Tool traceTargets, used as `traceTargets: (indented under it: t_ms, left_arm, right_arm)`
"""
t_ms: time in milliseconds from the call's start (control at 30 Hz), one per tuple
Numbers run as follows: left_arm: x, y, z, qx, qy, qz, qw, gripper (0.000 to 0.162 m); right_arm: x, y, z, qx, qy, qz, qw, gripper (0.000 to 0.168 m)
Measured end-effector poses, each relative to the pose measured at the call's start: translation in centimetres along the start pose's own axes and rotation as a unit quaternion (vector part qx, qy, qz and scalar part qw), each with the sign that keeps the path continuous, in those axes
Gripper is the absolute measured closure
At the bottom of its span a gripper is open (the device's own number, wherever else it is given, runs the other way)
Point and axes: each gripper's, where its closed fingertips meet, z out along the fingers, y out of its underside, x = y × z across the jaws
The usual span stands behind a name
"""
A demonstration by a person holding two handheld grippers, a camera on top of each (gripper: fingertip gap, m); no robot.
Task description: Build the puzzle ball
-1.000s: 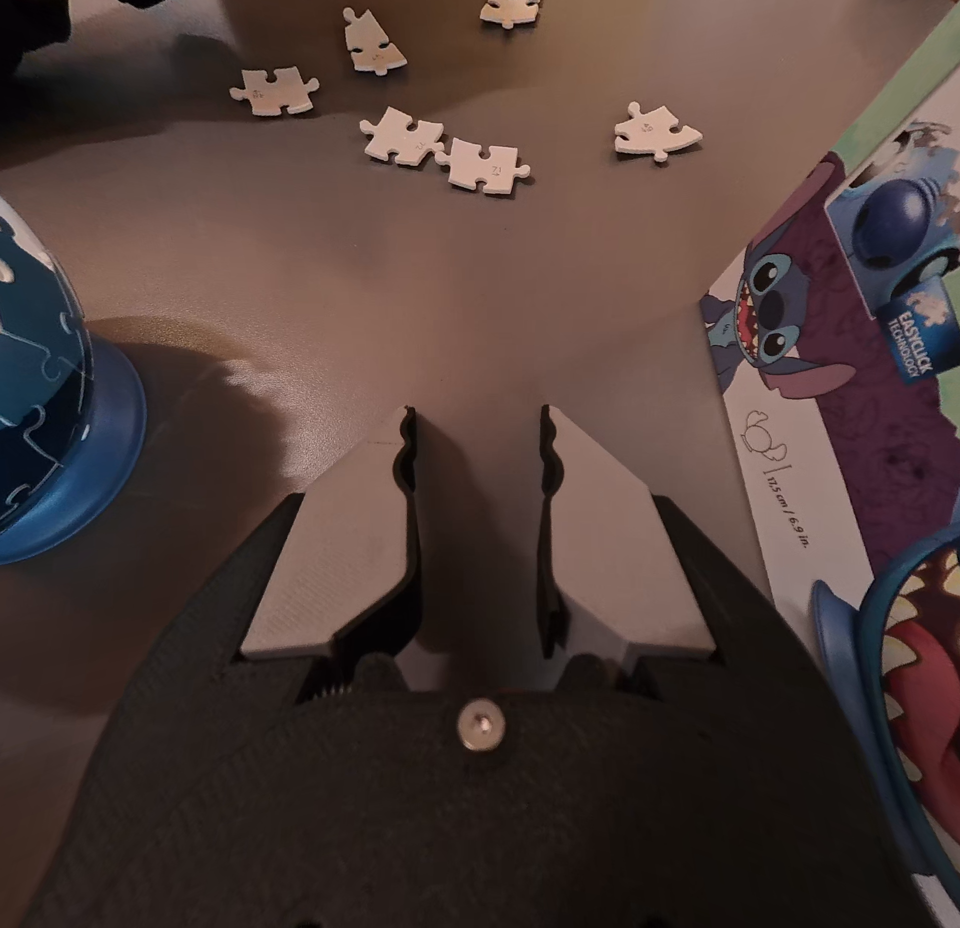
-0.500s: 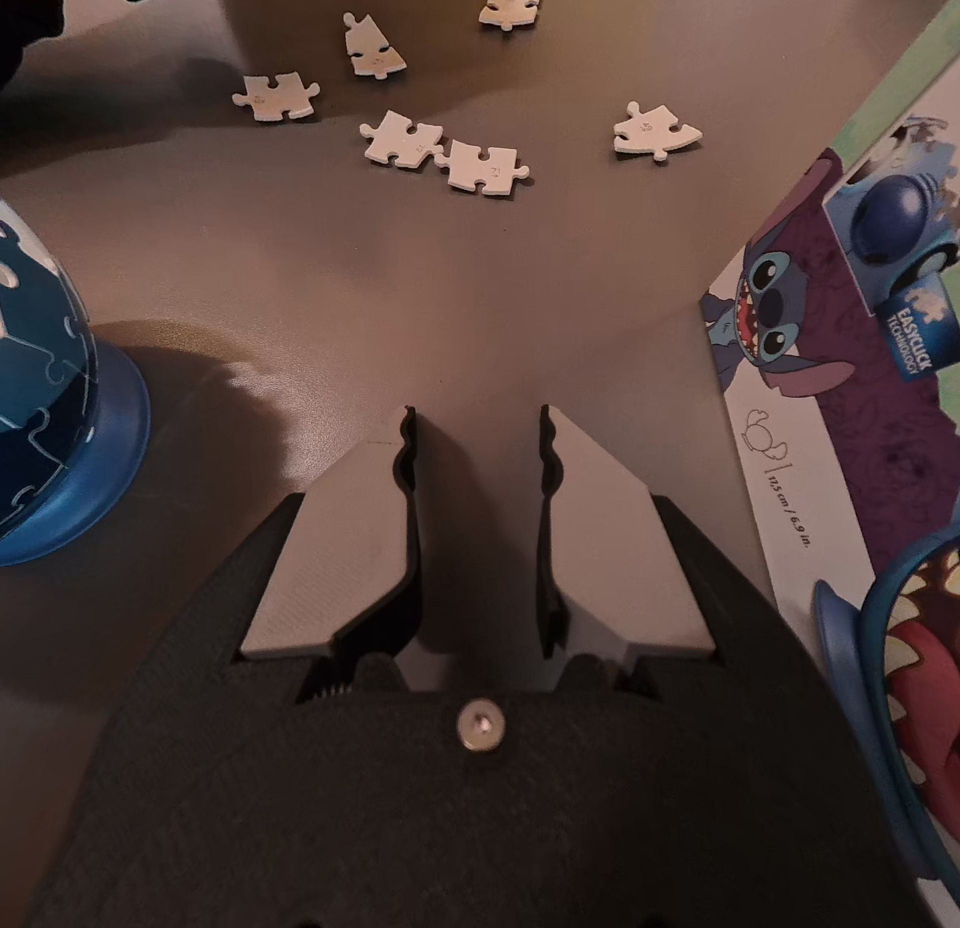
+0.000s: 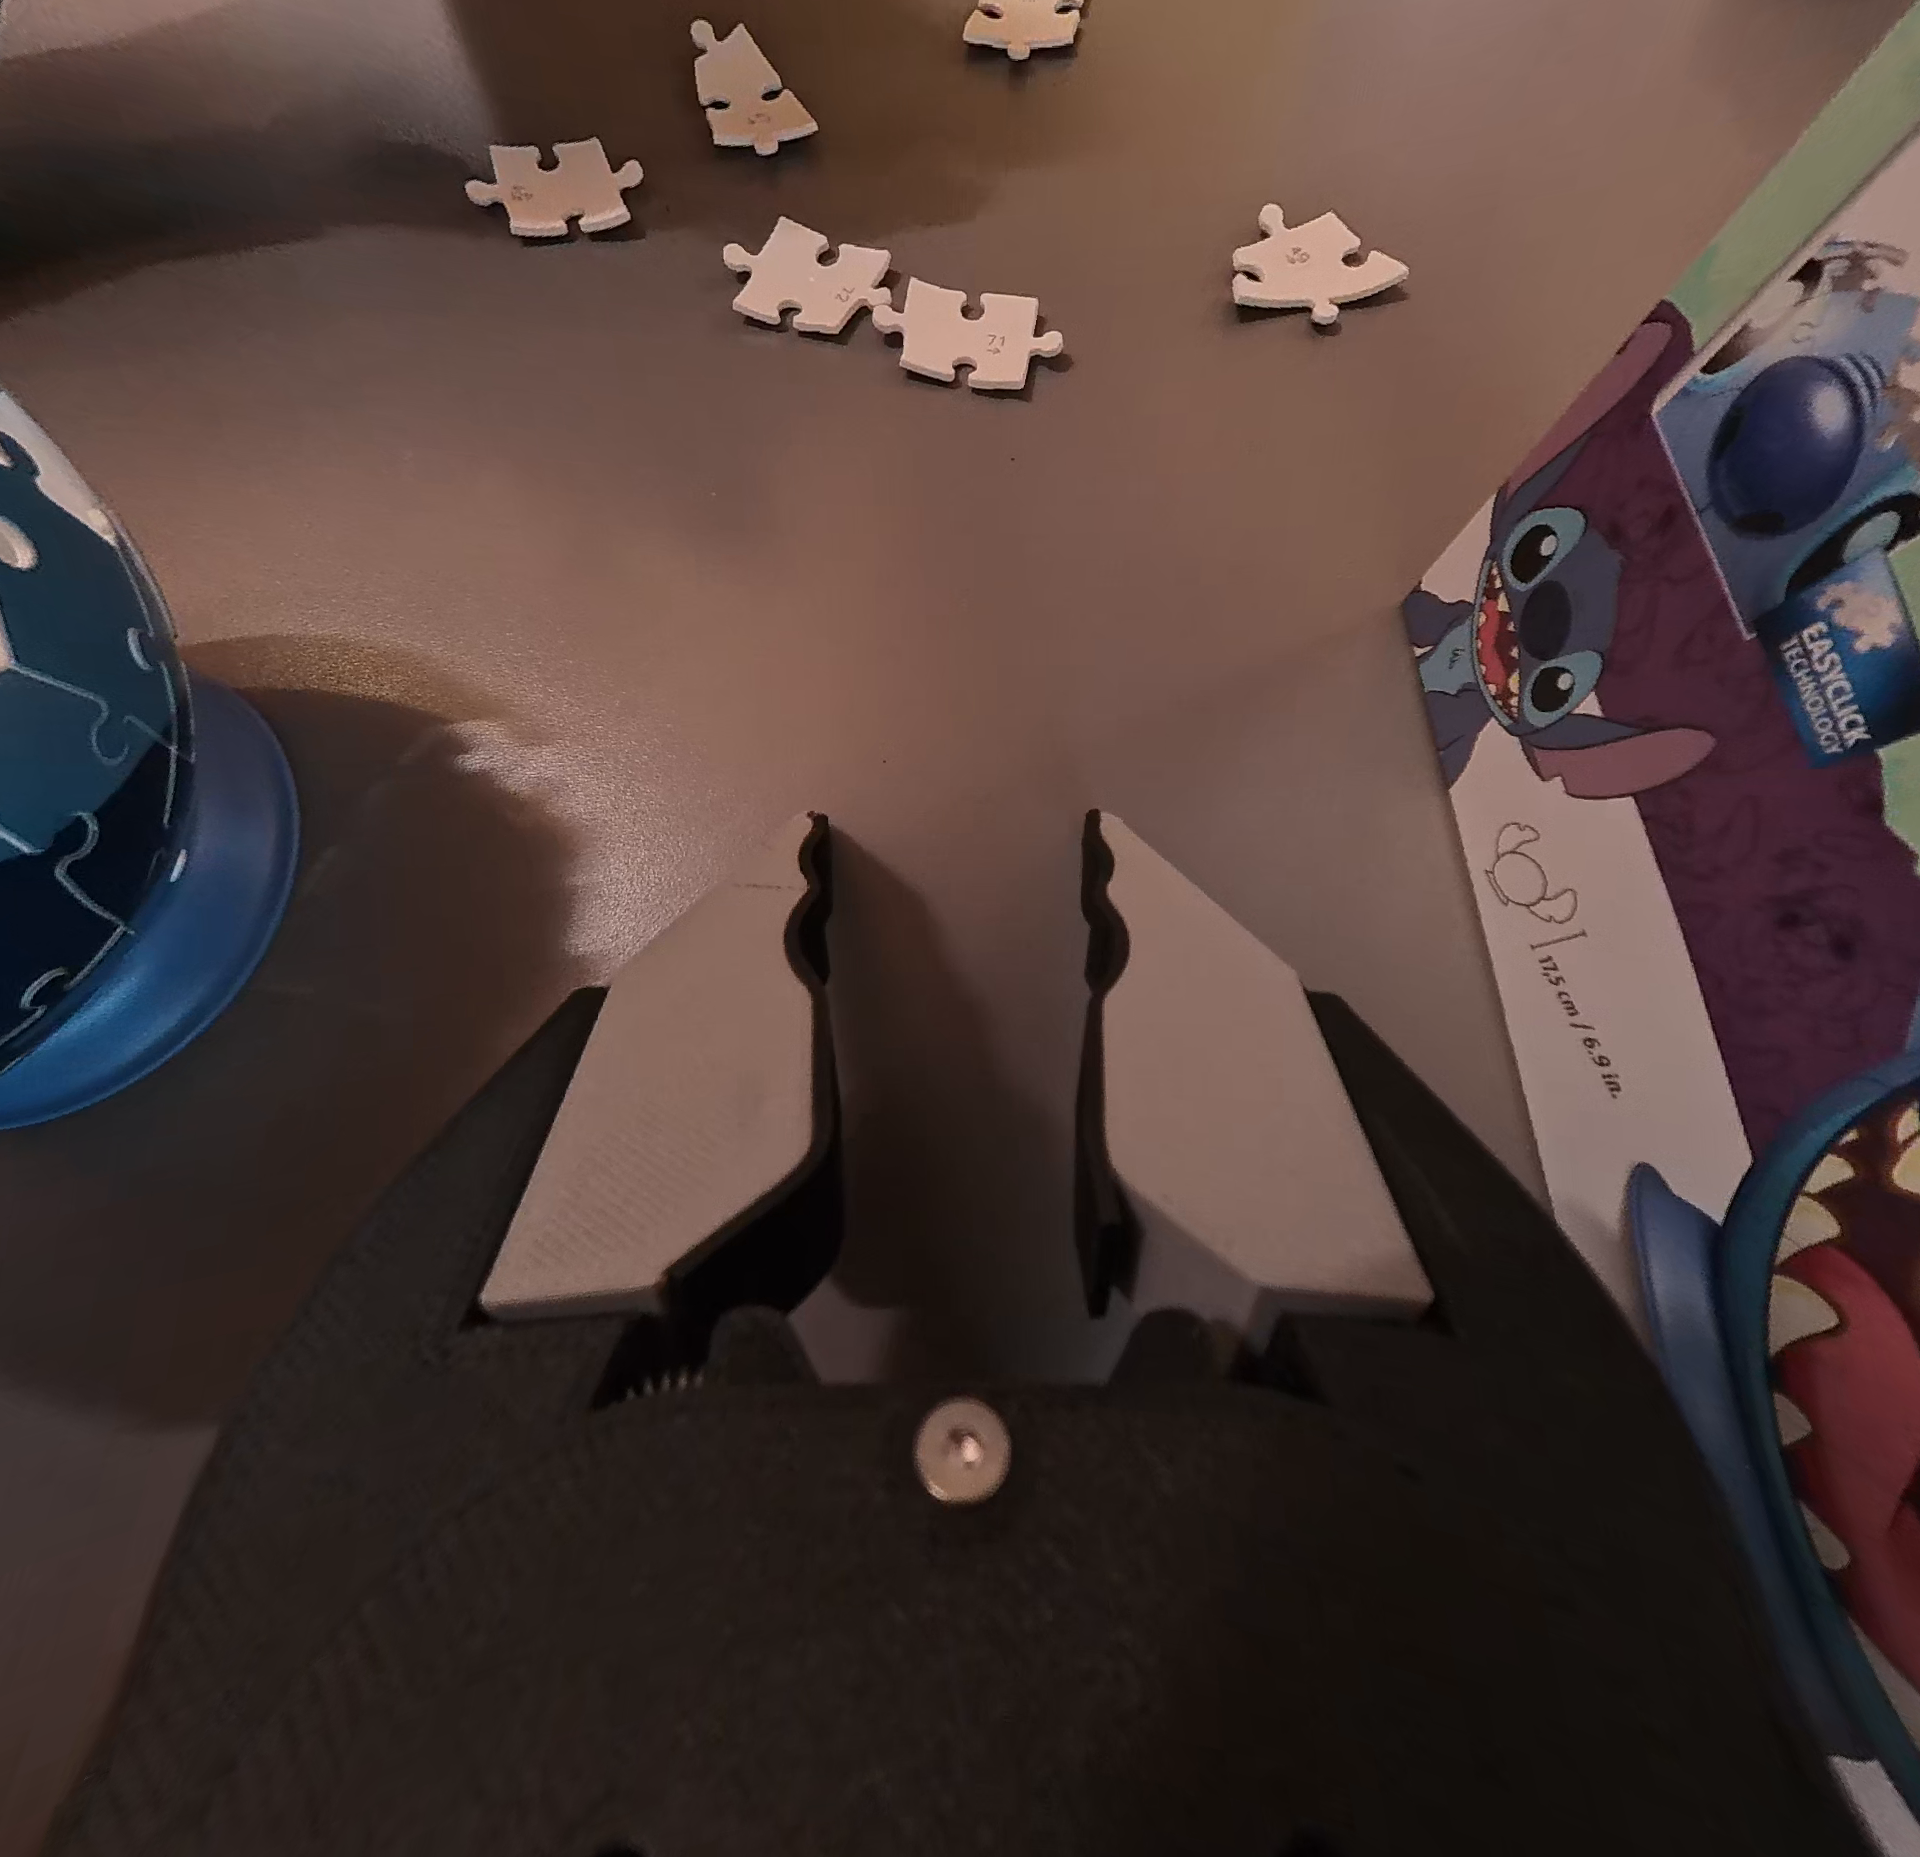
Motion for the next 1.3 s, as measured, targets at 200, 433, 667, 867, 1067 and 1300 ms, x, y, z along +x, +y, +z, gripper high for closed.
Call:
traceTargets:
  t_ms: [200,433,667,867,1067,1300]
  left_arm:
    - [-0.7,2.1,-0.3,-0.123,-0.015,0.082,0.989,0.135]
    - [-0.8,4.7,0.5,-0.285,0.029,0.178,0.941,0.124]
    - [-0.5,5.9,1.6,-0.339,0.035,0.217,0.915,0.123]
    - [-0.4,6.1,1.5,-0.334,0.044,0.193,0.922,0.146]
    - [-0.5,5.9,1.4,-0.285,0.006,0.174,0.943,0.147]
    - [0.7,2.2,-0.1,-0.186,-0.037,0.103,0.977,0.147]
  right_arm:
    - [-0.1,0.0,0.0,-0.001,0.002,-0.006,1.000,0.121]
    - [-0.1,0.0,0.0,-0.001,0.001,-0.006,1.000,0.120]
    - [-0.1,0.0,0.0,-0.001,0.001,-0.006,1.000,0.120]
    - [-0.1,0.0,0.0,-0.001,0.001,-0.006,1.000,0.120]
    - [-0.1,0.0,0.0,-0.001,0.001,-0.007,1.000,0.120]
    - [-0.1,-1.1,-1.0,0.036,0.017,-0.033,0.999,0.130]
